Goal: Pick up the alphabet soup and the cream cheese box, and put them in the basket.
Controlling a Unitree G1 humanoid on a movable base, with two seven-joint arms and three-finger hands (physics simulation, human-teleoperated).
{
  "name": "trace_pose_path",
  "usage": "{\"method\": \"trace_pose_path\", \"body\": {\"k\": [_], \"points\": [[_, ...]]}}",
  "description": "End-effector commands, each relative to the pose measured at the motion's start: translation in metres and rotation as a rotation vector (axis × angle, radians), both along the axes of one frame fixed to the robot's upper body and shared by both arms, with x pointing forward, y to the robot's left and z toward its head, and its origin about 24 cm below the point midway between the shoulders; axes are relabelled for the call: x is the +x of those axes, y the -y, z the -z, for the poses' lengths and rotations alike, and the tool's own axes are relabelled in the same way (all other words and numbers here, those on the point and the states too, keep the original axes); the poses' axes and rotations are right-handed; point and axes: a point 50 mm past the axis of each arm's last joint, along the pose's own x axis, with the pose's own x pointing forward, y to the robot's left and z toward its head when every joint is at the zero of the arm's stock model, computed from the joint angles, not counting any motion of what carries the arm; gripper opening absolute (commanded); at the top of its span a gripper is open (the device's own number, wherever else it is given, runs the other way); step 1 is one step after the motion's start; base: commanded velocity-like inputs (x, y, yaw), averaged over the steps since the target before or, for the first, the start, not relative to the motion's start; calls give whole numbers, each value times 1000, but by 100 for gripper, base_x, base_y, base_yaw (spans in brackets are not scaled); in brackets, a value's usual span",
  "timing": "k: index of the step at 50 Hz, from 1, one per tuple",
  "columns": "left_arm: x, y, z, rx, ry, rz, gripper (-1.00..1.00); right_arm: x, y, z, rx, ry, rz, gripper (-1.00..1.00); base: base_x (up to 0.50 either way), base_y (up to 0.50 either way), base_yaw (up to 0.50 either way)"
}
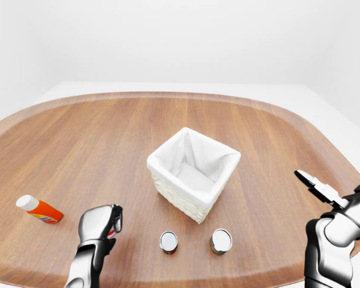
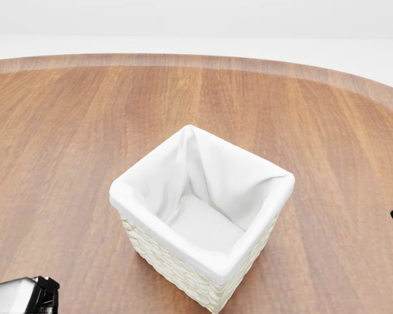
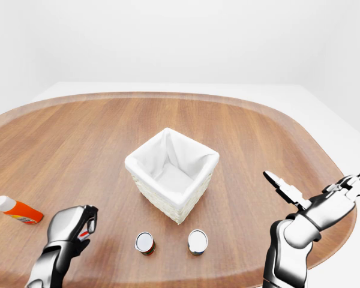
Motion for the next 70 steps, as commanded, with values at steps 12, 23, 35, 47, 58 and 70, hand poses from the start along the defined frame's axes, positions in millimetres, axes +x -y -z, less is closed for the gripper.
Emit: {"method": "trace_pose_path", "body": {"k": [12, 23, 35, 47, 58, 70], "points": [[21, 27, -69, -65, 164, 91, -100, 0, 1, 1, 4, -1, 1, 100, 0, 0, 0], [30, 48, -108, -65, 211, 201, -100, 1, 1, 1, 0, -4, 1, 100, 0, 0, 0], [36, 65, -158, -26, 258, 287, -100, 2, 1, 0, -1, -2, -1, 100, 0, 0, 0], [46, 86, -196, 6, 290, 333, -100, 2, 1, -1, 0, 3, -1, 100, 0, 0, 0], [53, 109, -232, 28, 394, 367, -100, 2, 2, 0, 7, 2, -2, 100, 0, 0, 0], [74, 155, -244, 105, 397, 453, -100, 0, 1, -1, 7, 11, 0, 100, 0, 0, 0]]}}
